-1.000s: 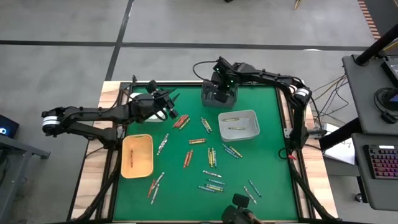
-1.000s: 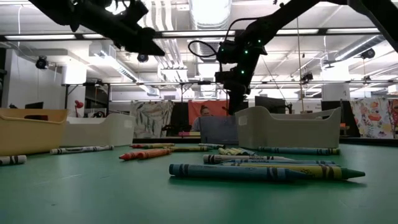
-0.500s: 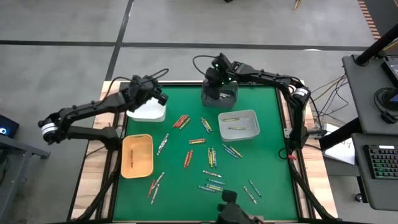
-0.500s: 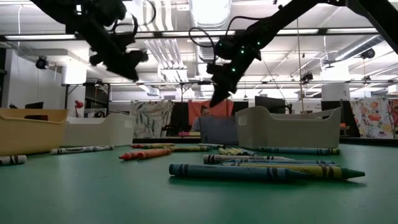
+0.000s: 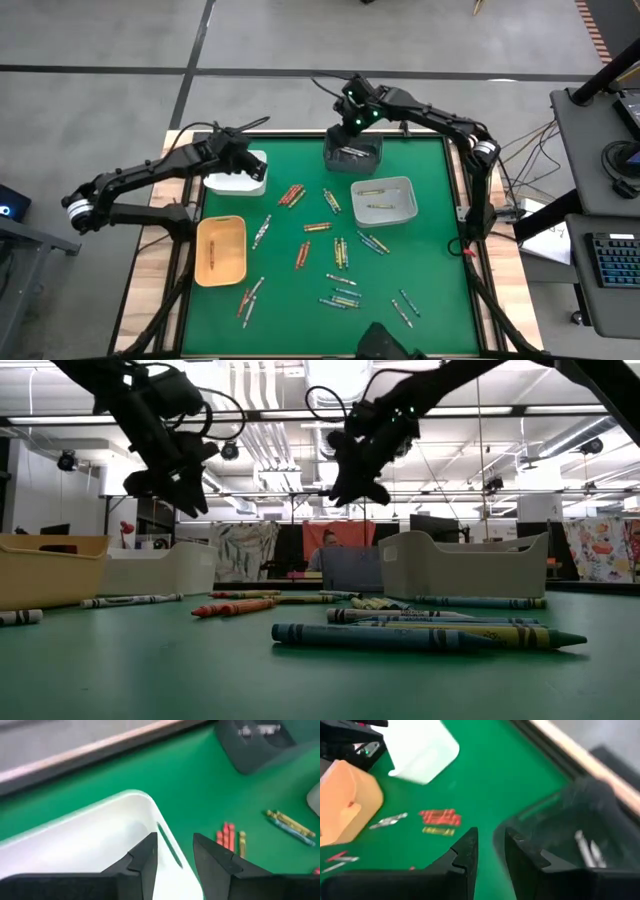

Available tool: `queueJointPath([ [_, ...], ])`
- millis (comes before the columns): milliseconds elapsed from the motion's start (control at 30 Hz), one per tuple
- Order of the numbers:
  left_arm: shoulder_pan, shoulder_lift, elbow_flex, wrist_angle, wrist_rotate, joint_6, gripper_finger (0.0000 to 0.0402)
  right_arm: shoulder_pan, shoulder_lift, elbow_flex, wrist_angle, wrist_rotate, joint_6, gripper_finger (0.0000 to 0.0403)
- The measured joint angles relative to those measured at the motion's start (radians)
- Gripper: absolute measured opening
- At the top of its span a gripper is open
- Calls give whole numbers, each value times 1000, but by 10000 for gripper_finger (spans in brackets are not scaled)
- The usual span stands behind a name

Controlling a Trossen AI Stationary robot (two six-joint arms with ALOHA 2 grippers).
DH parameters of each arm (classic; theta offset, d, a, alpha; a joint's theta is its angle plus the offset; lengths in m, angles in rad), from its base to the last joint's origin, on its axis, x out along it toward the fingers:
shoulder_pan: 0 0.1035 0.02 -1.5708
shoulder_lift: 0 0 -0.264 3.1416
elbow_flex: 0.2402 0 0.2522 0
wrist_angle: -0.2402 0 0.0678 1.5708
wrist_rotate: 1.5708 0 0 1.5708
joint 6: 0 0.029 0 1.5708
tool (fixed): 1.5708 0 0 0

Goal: Sort crayons
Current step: Put the orange crayon into the orange bin

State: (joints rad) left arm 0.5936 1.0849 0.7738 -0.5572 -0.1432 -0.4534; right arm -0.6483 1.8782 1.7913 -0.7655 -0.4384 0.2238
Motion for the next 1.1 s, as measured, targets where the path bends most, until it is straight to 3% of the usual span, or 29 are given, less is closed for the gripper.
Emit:
queueJointPath([
  [167, -7, 2, 0, 6, 116, -57, 107, 6, 0, 116, -187, -14, 90, 82],
  [333, -23, 9, 4, 60, 129, -80, 107, 18, -2, 210, -280, -15, 45, 82],
  [500, -52, 41, 84, 61, 130, -89, 103, 25, -4, 251, -370, -15, -6, 82],
  [833, -164, 181, 296, -23, 130, -224, 93, 37, -11, 220, -687, -14, -240, 82],
  [1100, -331, 320, 448, -202, 130, -277, 93, 70, -66, 149, -689, -14, -314, 82],
])
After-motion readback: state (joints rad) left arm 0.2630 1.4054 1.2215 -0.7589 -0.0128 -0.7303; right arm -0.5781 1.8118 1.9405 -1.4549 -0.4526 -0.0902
